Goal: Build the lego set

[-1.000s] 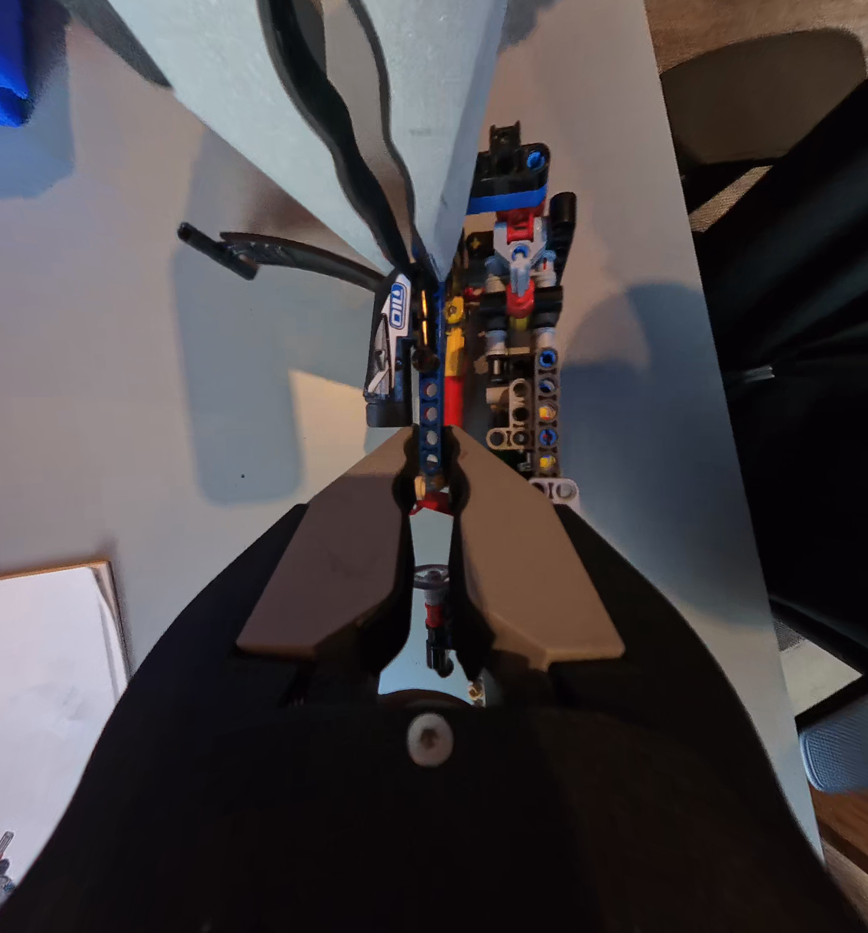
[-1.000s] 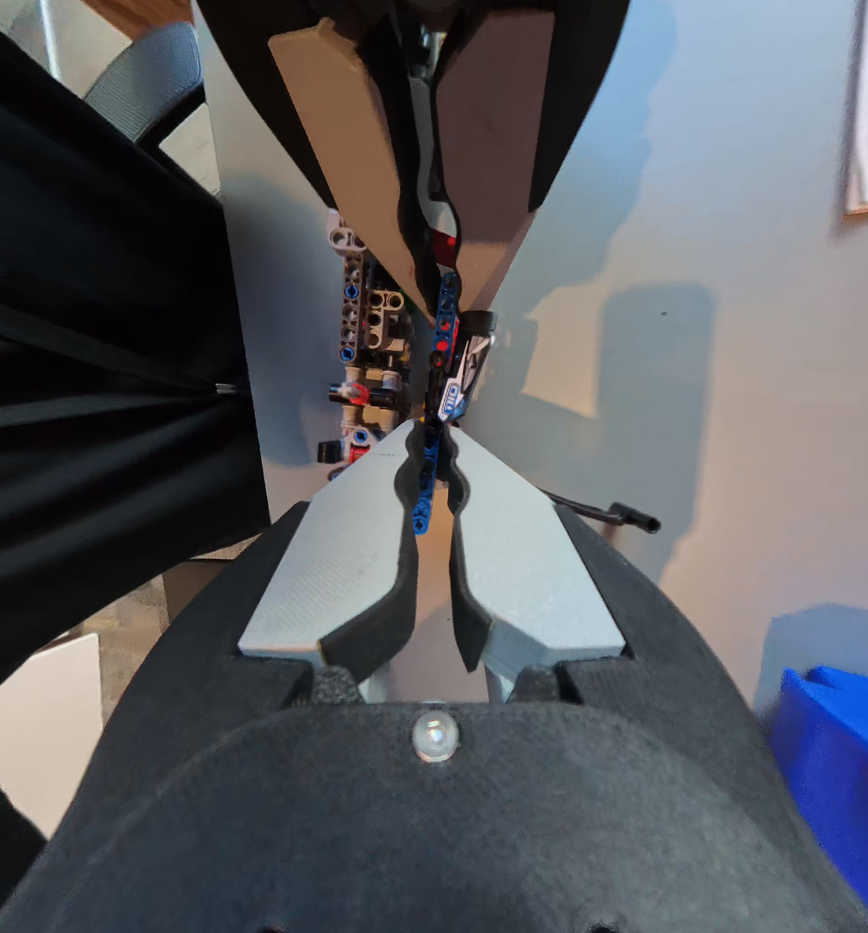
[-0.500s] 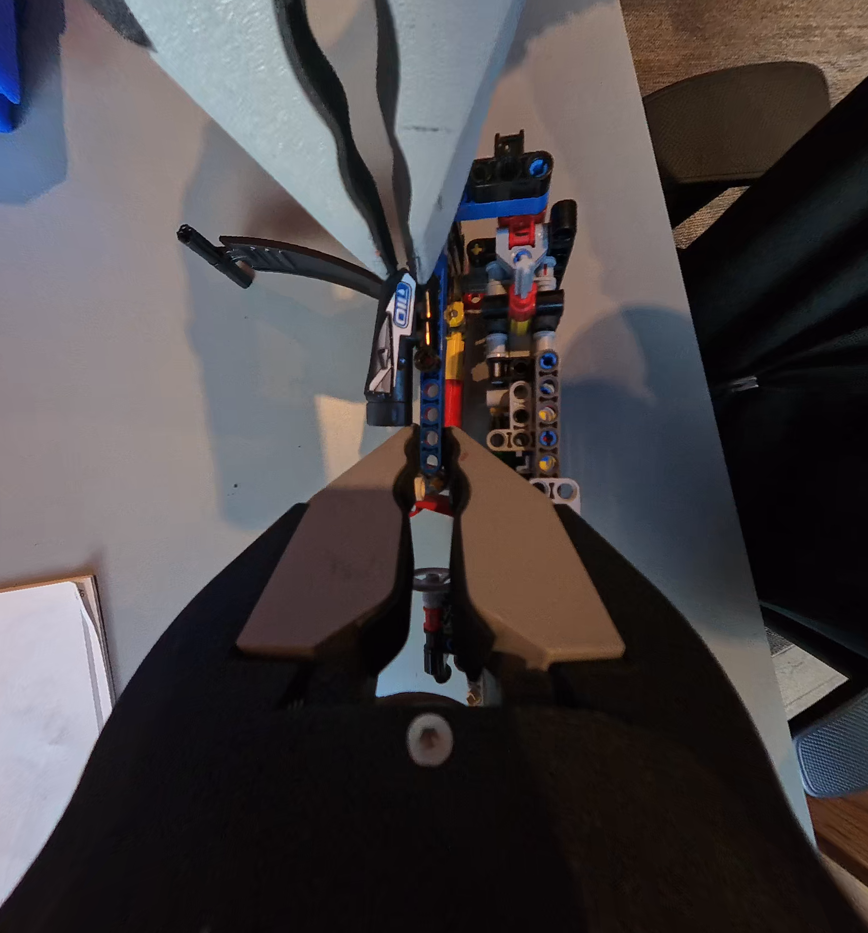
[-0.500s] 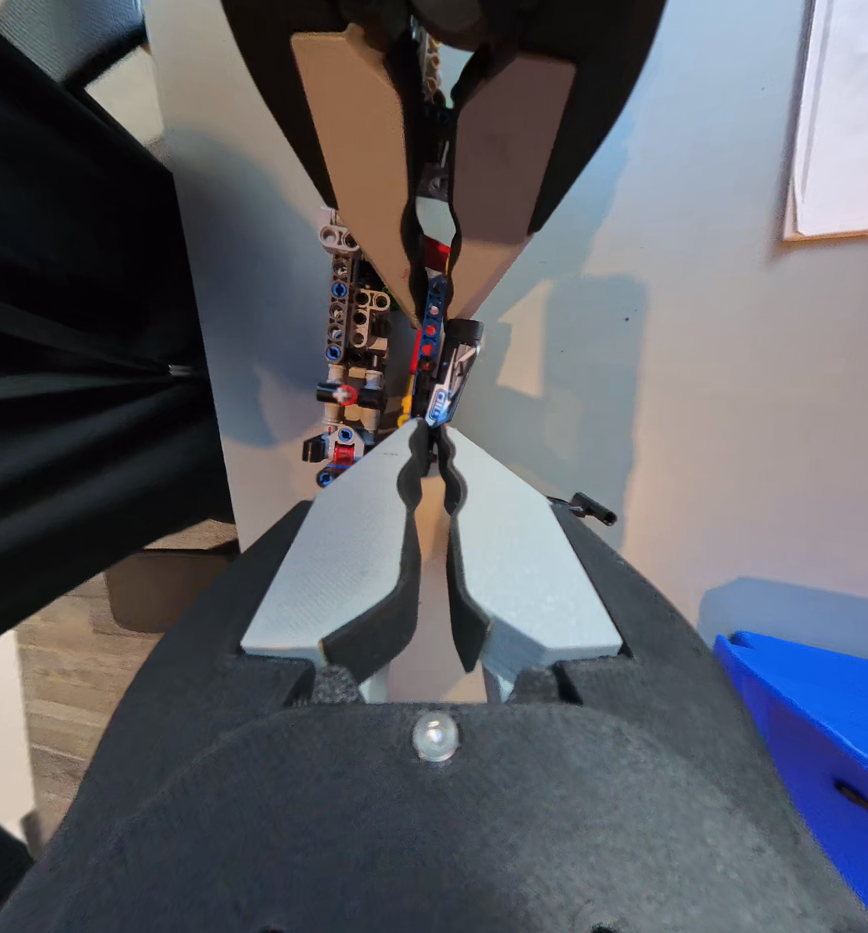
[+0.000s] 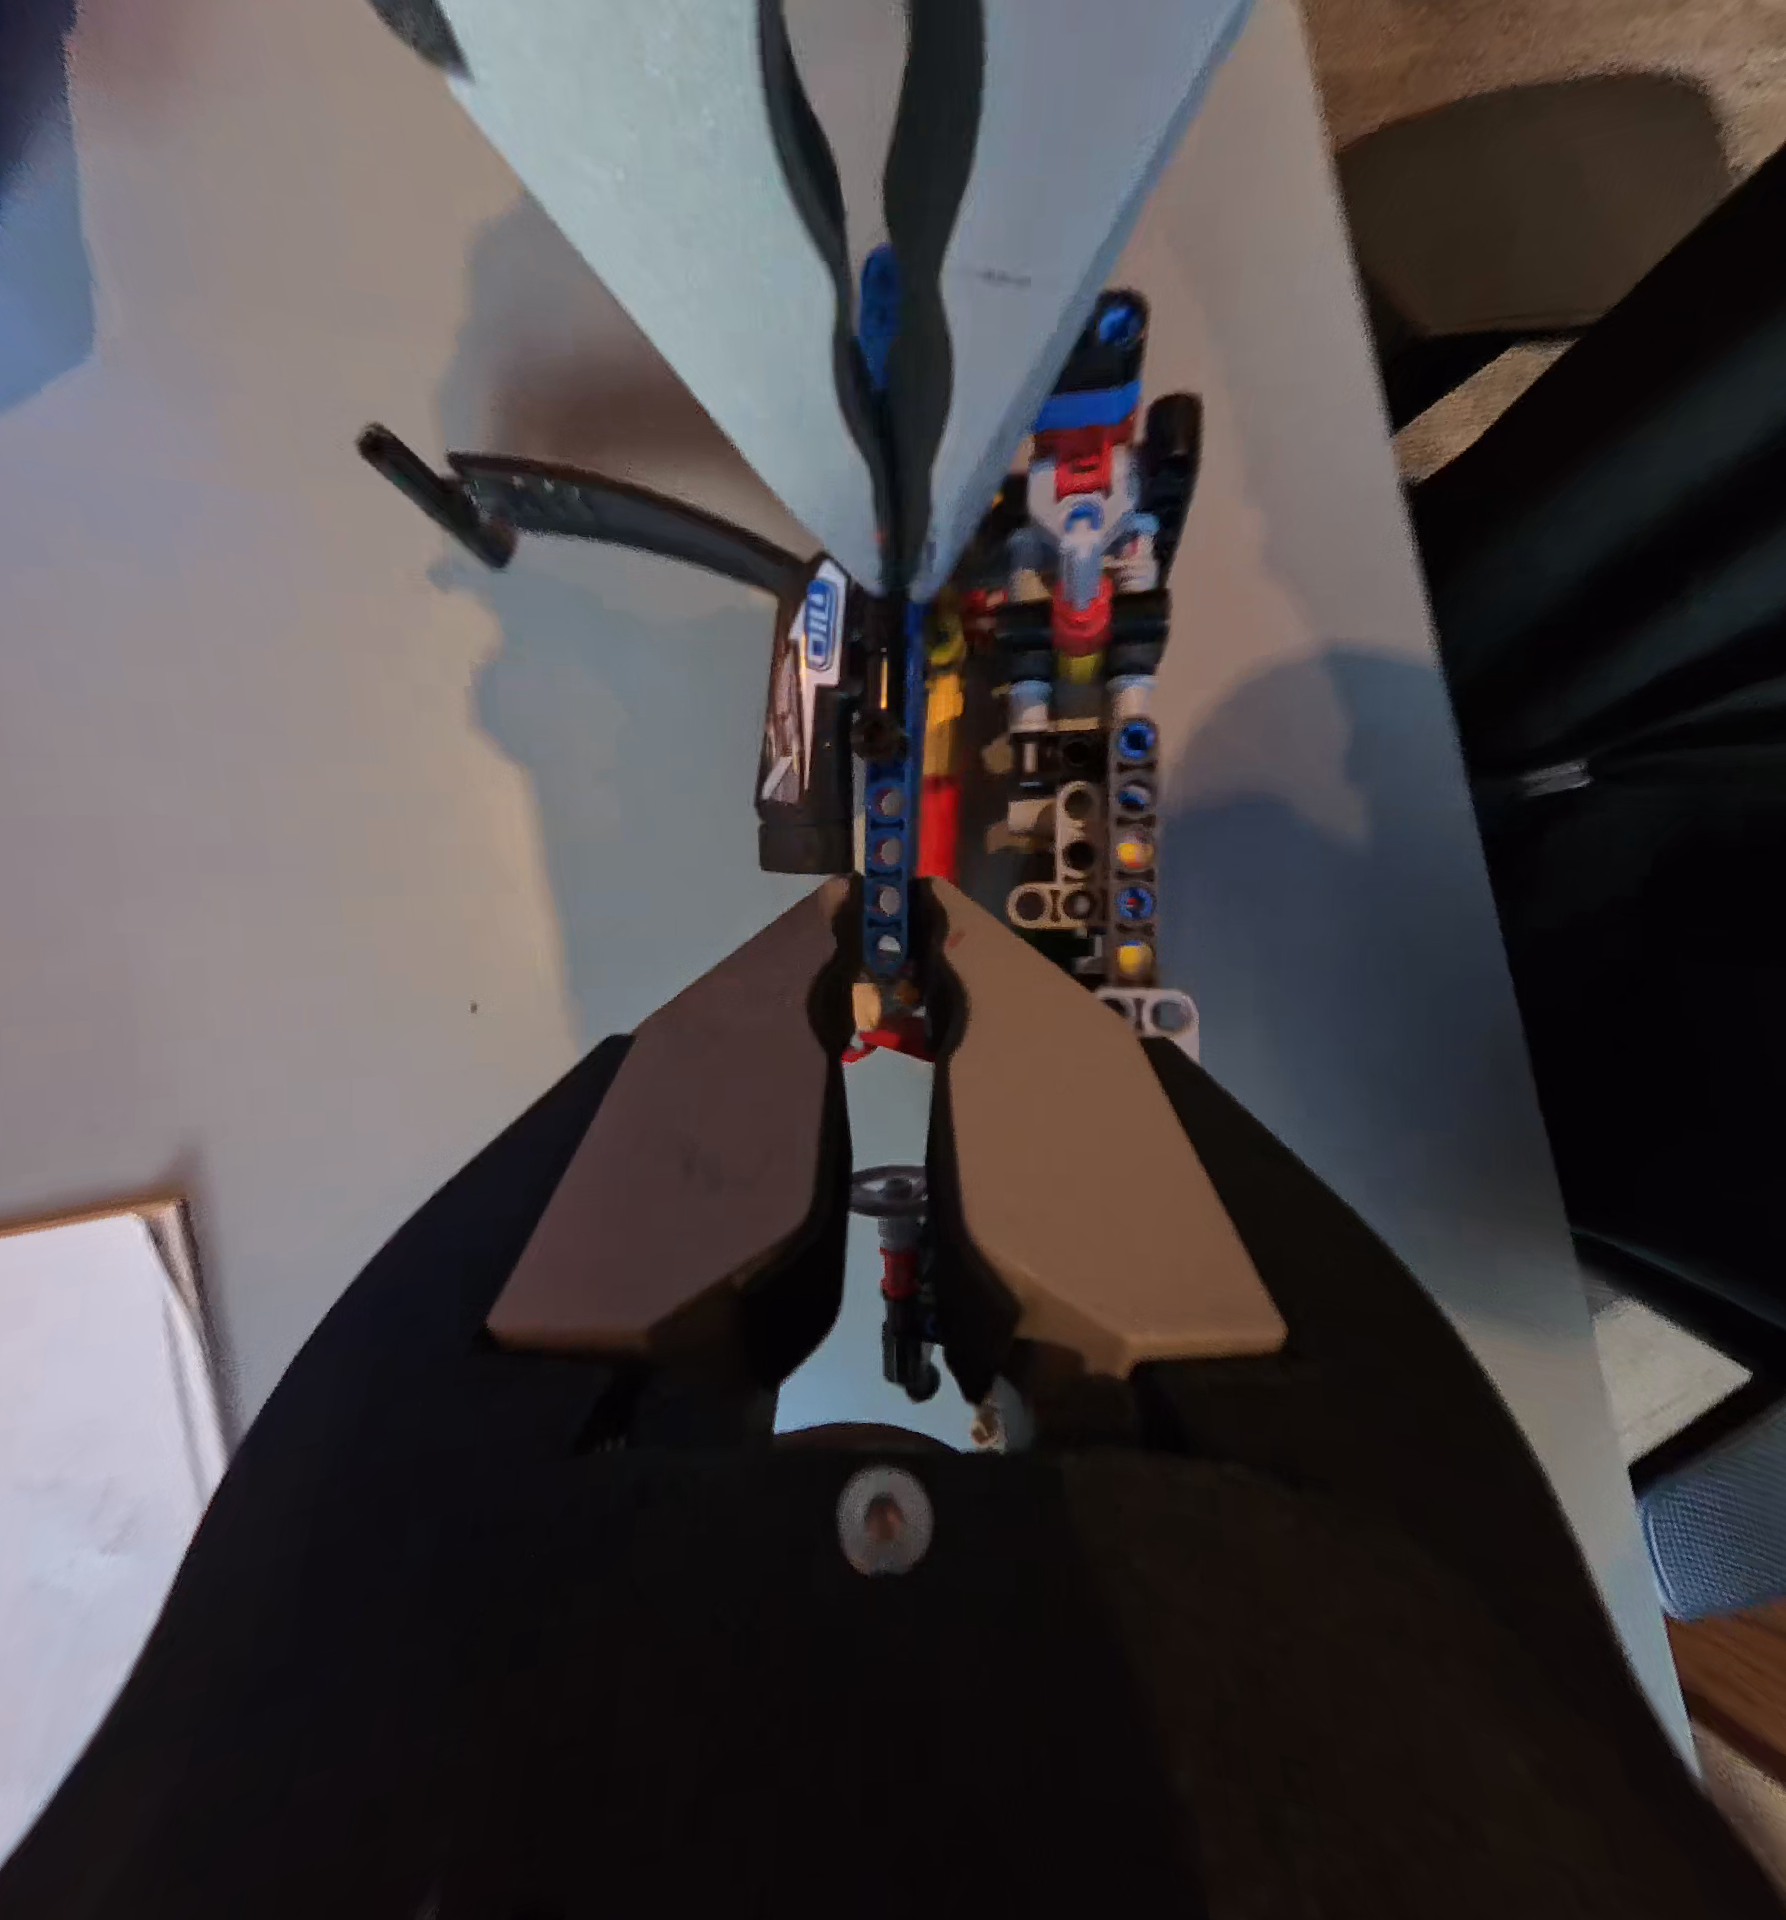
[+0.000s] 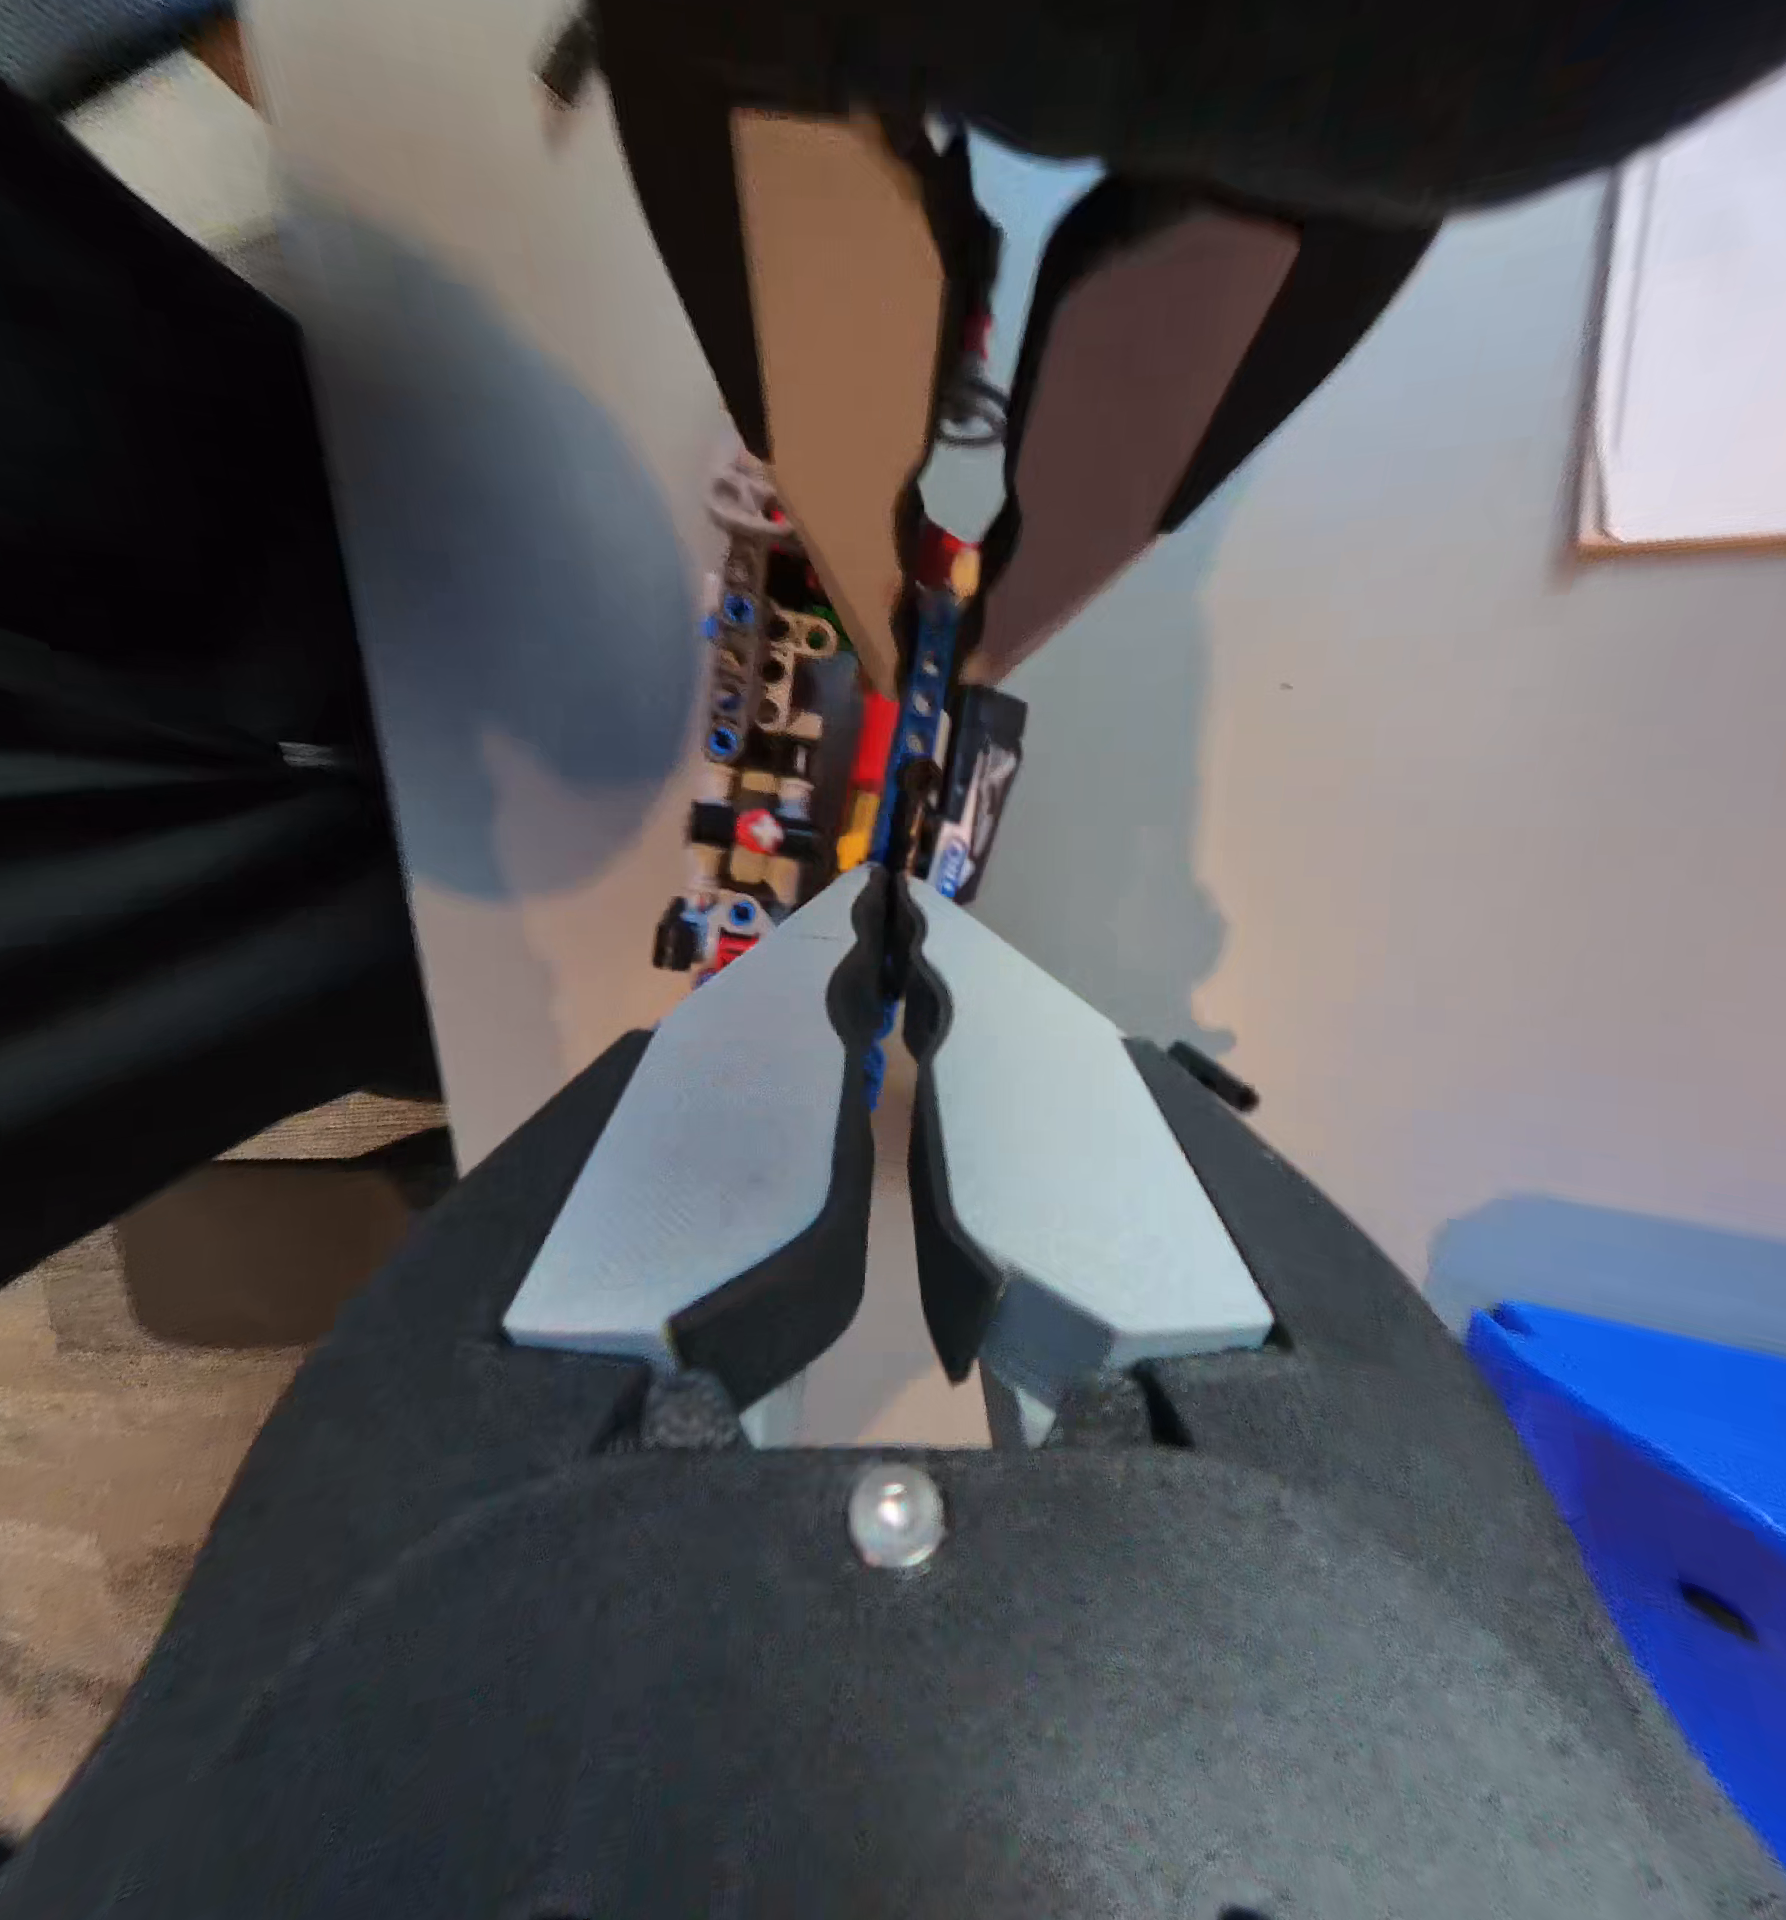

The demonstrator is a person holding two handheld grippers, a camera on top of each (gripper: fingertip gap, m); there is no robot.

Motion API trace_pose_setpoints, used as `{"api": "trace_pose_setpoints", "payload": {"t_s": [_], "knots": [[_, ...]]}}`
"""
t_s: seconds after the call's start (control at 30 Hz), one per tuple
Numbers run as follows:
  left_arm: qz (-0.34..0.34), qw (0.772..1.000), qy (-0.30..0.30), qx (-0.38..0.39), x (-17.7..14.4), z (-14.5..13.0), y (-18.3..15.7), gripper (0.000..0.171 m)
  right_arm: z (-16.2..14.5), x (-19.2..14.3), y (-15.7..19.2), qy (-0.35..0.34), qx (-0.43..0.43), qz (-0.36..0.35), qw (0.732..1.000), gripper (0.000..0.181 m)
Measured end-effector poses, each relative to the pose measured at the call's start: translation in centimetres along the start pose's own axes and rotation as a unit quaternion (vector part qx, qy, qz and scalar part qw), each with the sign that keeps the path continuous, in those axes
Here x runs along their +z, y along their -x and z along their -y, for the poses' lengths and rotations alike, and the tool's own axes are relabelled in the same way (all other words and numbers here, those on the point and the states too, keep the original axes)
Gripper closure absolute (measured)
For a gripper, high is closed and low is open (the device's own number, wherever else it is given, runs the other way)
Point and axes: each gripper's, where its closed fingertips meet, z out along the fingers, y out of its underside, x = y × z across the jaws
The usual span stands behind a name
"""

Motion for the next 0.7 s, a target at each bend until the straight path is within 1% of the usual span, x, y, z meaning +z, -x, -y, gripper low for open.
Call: {"api": "trace_pose_setpoints", "payload": {"t_s": [0.03,0.07,0.1,0.13,0.2,0.23,0.27,0.33,0.37,0.43,0.47,0.5,0.53,0.57,0.63,0.7], "knots": [[-0.005,1.0,-0.027,-0.006,-0.2,0.8,-0.2,0.167,0.2,-0.5,-0.2,-0.001,0.0,-0.008,1.0,0.181],[0.002,1.0,-0.027,-0.008,-0.4,0.9,-0.1,0.167,0.7,-1.2,-0.4,-0.017,-0.005,-0.018,1.0,0.181],[0.019,1.0,-0.017,0.002,-0.5,0.7,0.4,0.167,1.3,-1.7,-0.2,-0.035,-0.005,-0.014,0.999,0.181],[0.023,1.0,-0.02,0.001,-0.5,0.7,0.6,0.167,1.2,-1.5,-0.1,-0.032,-0.003,-0.009,0.999,0.181],[0.02,0.999,-0.024,-0.008,-0.5,0.8,0.7,0.166,-0.1,0.5,0.0,0.005,0.002,0.003,1.0,0.181],[0.013,1.0,-0.011,-0.004,-0.2,0.3,0.5,0.166,0.1,0.6,0.1,0.0,0.004,0.007,1.0,0.181],[0.008,1.0,-0.027,-0.008,-0.3,0.7,0.4,0.167,0.2,0.1,0.0,0.0,-0.001,-0.001,1.0,0.181],[0.013,1.0,-0.027,-0.007,-0.6,0.7,0.4,0.167,1.6,-1.7,-0.6,-0.047,0.003,-0.017,0.999,0.181],[0.014,0.999,-0.027,-0.007,-0.6,0.7,0.5,0.167,1.7,-2.0,-0.8,-0.055,0.009,-0.014,0.998,0.181],[0.012,0.999,-0.029,-0.01,-0.6,0.7,0.4,0.167,0.2,-0.4,-0.9,-0.016,0.014,-0.009,1.0,0.181],[0.008,1.0,-0.018,-0.009,-0.4,0.3,0.3,0.167,-0.1,0.3,-0.6,-0.011,0.016,-0.001,1.0,0.181],[0.001,1.0,-0.022,-0.006,-0.3,0.4,0.0,0.167,0.1,0.2,-0.3,-0.016,0.015,0.009,1.0,0.181],[0.0,0.999,-0.031,-0.011,-0.4,0.7,0.0,0.167,0.2,-0.2,-0.6,-0.015,0.012,-0.003,1.0,0.181],[0.008,1.0,-0.027,-0.008,-0.5,0.6,0.2,0.167,0.7,-0.9,-0.8,-0.03,0.007,-0.014,0.999,0.181],[0.016,1.0,-0.026,-0.007,-0.7,0.6,0.5,0.167,1.5,-1.8,-0.6,-0.051,0.006,-0.008,0.999,0.181],[0.013,0.999,-0.028,-0.009,-0.7,0.6,0.5,0.167,0.2,-0.5,-0.9,-0.016,0.01,-0.013,1.0,0.181]]}}
